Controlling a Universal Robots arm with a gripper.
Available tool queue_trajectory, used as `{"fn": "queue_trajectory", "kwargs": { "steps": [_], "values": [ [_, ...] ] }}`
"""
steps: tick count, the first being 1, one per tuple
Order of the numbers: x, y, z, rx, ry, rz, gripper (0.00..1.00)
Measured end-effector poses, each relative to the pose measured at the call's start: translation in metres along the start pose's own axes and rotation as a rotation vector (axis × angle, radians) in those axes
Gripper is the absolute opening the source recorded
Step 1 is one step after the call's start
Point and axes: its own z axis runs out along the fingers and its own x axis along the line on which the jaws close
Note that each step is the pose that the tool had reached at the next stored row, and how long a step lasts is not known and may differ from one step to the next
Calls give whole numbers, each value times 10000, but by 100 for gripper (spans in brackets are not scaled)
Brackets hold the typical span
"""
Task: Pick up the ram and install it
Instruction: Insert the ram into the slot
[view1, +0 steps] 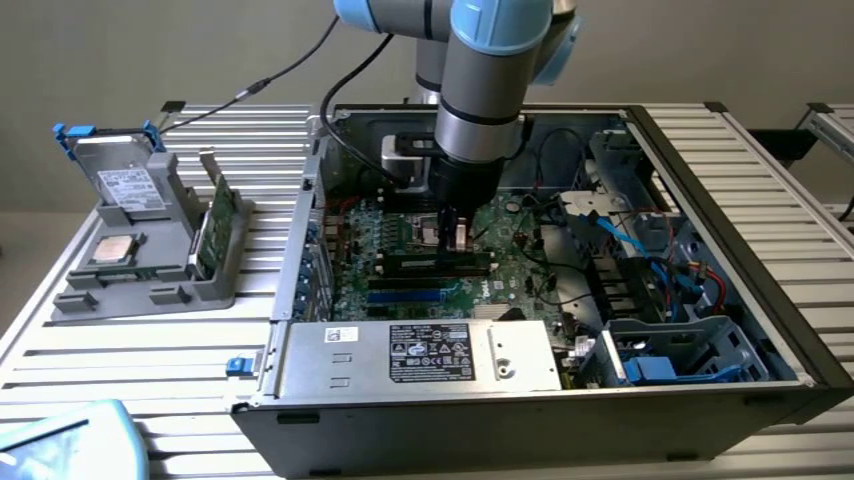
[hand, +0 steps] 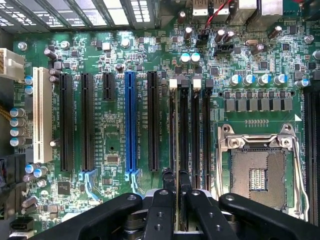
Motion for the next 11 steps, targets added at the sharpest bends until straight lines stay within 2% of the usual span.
{"fn": "queue_trajectory", "kwargs": {
  "steps": [11],
  "values": [
    [-3, 0, 1, -1, 15, -39, 15]
  ]
}}
